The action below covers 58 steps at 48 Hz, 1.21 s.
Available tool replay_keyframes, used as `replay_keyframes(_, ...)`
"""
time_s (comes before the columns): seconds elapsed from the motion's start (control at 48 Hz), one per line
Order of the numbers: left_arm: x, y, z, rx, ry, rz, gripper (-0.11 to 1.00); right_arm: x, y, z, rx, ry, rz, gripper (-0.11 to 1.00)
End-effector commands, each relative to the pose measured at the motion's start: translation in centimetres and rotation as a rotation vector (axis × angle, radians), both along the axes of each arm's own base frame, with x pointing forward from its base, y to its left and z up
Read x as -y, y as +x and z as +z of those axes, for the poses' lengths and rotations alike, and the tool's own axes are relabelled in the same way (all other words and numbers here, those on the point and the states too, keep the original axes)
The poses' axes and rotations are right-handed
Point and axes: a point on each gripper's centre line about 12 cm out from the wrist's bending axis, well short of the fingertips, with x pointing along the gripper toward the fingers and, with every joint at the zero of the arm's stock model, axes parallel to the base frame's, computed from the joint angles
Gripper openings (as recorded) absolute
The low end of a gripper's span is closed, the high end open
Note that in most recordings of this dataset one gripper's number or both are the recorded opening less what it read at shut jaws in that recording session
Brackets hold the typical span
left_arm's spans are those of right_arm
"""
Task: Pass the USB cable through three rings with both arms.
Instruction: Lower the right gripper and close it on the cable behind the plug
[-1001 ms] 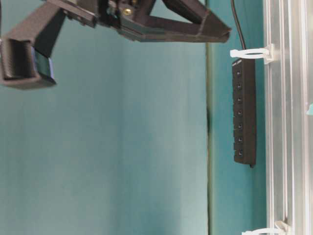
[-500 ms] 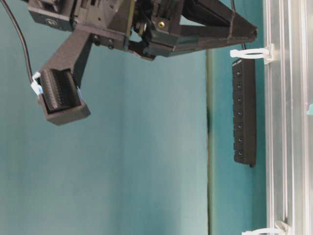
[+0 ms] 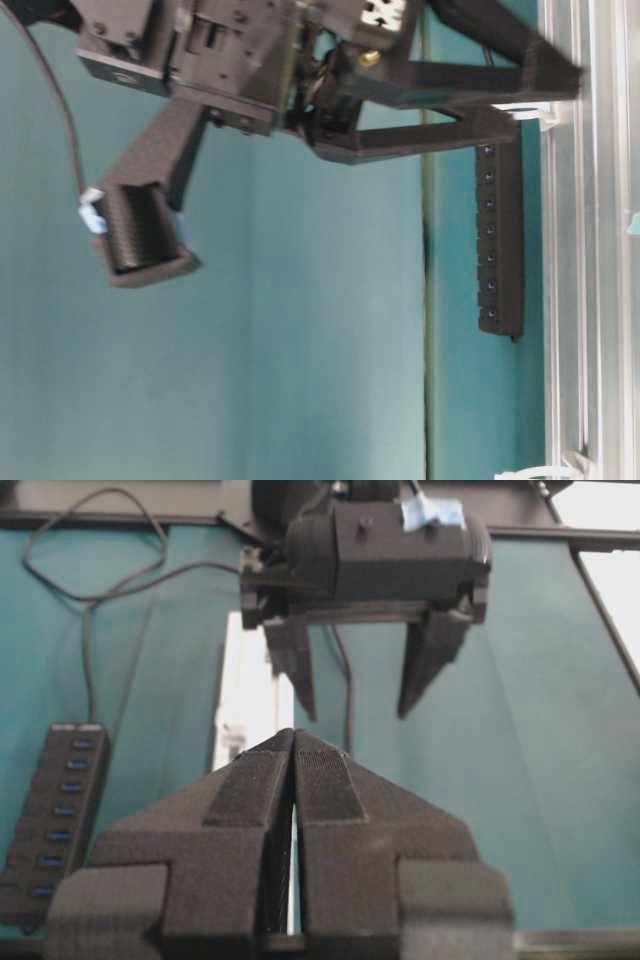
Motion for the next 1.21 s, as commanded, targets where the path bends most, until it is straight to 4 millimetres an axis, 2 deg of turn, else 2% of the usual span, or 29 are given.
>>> replay_keyframes(0.0,0.0,0.3,0.8,0.018,0.002,0.0,0.02,-0.4,0.5,0.0,0.022,0.009,-0.01,0.89)
replay_keyframes(0.313,0.1,0.4,0.7,0.014,0.002,-0.003,0.02,-0.4,1.8,-1.6,0.071,0.036,-0.082,0.85)
replay_keyframes(0.626,0.1,0.4,0.4,0.008,0.002,-0.003,0.02,-0.4,1.2,-4.0,0.015,0.029,-0.088,0.85)
replay_keyframes(1.188,0.1,0.4,0.2,0.0,0.003,-0.004,0.02,-0.2,-0.2,-5.9,-0.022,0.023,-0.089,0.85)
